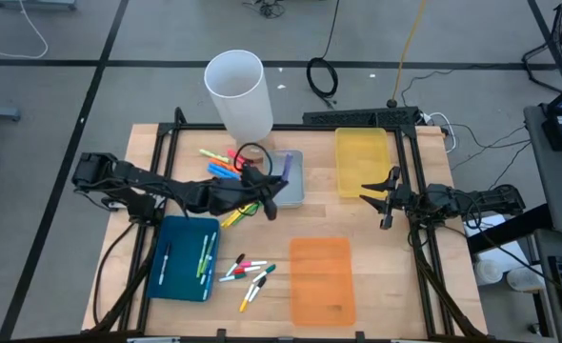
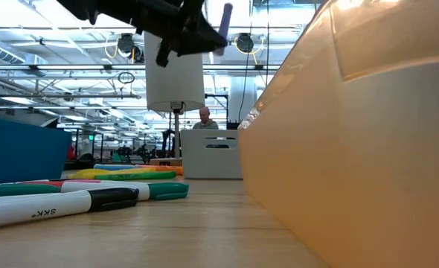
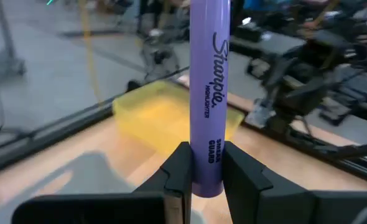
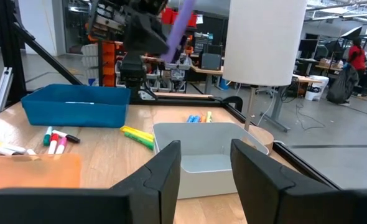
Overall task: Pick & Place Markers
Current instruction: Put the large violet highlighter pen in the yellow bin
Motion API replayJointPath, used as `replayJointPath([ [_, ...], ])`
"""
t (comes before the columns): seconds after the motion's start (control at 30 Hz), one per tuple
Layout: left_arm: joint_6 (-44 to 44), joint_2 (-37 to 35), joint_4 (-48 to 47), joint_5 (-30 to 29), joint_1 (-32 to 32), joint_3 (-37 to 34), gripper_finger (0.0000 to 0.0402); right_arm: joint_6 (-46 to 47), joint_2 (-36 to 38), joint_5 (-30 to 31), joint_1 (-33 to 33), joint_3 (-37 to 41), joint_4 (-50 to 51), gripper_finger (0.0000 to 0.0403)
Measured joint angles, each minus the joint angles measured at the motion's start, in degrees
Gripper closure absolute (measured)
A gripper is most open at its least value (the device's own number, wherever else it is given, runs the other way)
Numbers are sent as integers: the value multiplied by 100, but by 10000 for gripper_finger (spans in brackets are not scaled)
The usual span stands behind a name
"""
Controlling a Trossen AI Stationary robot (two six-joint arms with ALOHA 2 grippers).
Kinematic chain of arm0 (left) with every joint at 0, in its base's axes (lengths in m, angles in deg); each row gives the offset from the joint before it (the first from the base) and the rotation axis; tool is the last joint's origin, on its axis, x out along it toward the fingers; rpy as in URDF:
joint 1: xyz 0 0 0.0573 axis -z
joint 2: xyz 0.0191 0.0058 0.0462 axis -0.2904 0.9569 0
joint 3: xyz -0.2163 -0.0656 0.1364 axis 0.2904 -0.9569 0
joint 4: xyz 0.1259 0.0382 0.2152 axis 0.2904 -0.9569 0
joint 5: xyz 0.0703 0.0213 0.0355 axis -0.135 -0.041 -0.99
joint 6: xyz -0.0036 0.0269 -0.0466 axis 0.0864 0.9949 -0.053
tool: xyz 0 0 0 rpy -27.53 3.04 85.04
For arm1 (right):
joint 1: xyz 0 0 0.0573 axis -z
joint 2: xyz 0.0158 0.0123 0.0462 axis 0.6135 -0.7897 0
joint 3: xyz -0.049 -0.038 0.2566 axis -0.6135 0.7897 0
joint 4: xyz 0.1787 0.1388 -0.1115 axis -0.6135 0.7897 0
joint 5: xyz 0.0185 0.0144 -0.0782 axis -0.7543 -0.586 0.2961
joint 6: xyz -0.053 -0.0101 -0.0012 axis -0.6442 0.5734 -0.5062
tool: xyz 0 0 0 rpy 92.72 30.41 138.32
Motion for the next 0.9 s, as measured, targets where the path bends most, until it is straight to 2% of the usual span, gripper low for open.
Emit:
replayJointPath([
  [0.2, 525, -4, 399, 724, -30, 1, 338, 0, 0, 1, -1, 0, -2, 275],
  [0.43, 511, -4, 325, 794, -13, 0, 338, -73, 0, 2, -1, 0, -41, 275],
  [0.6, 506, -4, 224, 709, 40, 0, 338, -791, -3, -15, 0, 0, -430, 275],
  [0.77, 498, -4, 65, 708, 39, -2, 338, 447, -14, -257, -6, 2, -1023, 275],
  [0.9, 496, -4, -3, 682, 39, -2, 338, 908, -17, -299, -5, -4, -1450, 275],
])
